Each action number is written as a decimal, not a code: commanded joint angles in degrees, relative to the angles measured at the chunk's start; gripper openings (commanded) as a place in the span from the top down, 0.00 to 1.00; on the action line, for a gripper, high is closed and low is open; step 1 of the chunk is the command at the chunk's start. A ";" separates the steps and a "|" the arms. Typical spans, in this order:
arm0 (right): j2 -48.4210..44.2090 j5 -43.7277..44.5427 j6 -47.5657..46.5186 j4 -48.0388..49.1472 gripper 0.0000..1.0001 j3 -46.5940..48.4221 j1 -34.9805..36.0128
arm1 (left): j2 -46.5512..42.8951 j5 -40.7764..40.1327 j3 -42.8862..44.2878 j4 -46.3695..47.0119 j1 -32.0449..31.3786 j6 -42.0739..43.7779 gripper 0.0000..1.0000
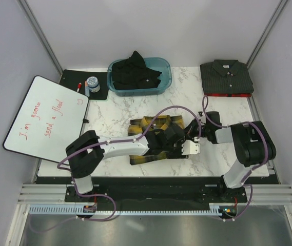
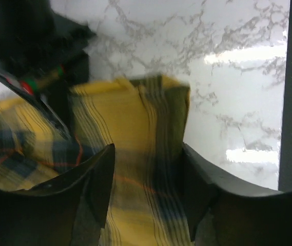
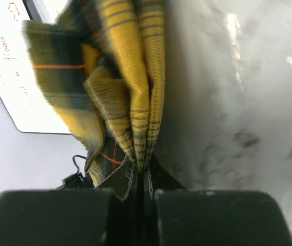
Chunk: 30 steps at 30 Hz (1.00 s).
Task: Fold and stack the long sleeve shirts
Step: Neatly place the folded shirt to the corner
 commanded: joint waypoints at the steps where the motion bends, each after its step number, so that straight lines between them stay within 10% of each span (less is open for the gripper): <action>1: -12.85 7.80 -20.60 -29.75 1.00 10.26 -2.73 | -8.29 2.21 2.69 -8.86 3.78 -7.31 0.26; 8: -17.19 20.02 -39.87 -53.72 1.00 23.98 -9.94 | -19.63 -0.68 -3.29 -13.45 11.69 -7.76 0.22; 14: -11.14 22.58 -44.18 -56.55 1.00 33.38 -12.05 | -24.81 -2.26 -8.38 -12.66 16.18 -5.91 0.20; 16: -8.86 24.77 -44.71 -56.46 1.00 37.42 -12.14 | -26.39 -2.53 -9.61 -12.14 16.54 -5.47 0.01; 30: 7.15 29.79 -44.98 -55.42 1.00 63.51 -13.46 | -33.16 -4.99 -14.80 -12.57 16.89 -5.82 0.01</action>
